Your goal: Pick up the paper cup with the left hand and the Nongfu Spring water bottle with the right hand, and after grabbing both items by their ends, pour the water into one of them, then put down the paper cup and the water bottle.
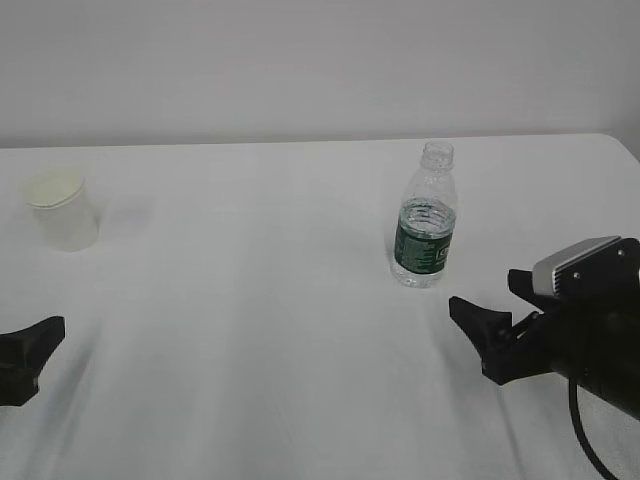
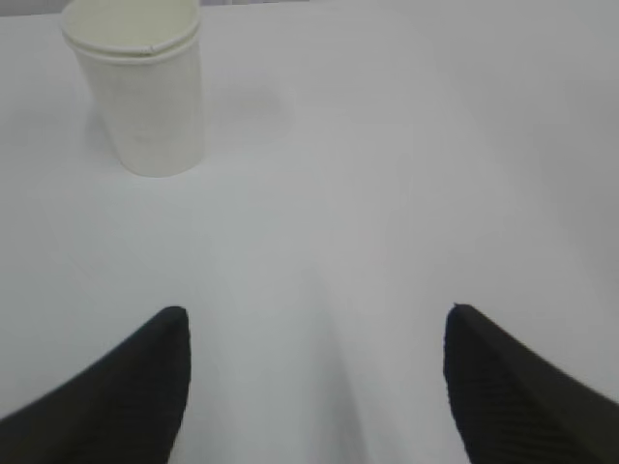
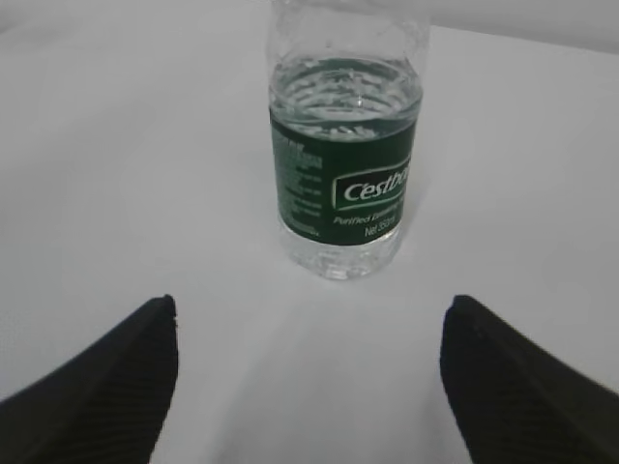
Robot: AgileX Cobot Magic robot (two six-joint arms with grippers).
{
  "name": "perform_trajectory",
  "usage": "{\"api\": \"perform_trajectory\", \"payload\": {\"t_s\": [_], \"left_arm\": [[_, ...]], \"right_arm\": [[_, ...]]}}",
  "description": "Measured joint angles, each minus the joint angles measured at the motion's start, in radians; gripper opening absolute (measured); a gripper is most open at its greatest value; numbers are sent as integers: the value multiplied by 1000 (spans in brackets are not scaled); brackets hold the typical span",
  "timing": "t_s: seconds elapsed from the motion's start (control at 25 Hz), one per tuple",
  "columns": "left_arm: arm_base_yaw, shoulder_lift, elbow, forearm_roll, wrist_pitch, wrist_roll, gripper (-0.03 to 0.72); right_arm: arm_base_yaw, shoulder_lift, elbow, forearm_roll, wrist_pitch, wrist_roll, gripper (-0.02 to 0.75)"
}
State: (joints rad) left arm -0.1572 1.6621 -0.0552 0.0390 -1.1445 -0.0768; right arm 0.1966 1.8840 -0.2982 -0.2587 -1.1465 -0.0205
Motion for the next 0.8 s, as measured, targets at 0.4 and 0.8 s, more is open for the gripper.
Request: {"api": "perform_trajectory", "payload": {"t_s": [0.4, 0.8], "left_arm": [[0, 2, -5, -13, 0, 0, 589], [0, 2, -5, -19, 0, 0, 589]], "right_arm": [[0, 94, -93, -6, 0, 0, 651], [0, 153, -163, -8, 0, 0, 650]]}}
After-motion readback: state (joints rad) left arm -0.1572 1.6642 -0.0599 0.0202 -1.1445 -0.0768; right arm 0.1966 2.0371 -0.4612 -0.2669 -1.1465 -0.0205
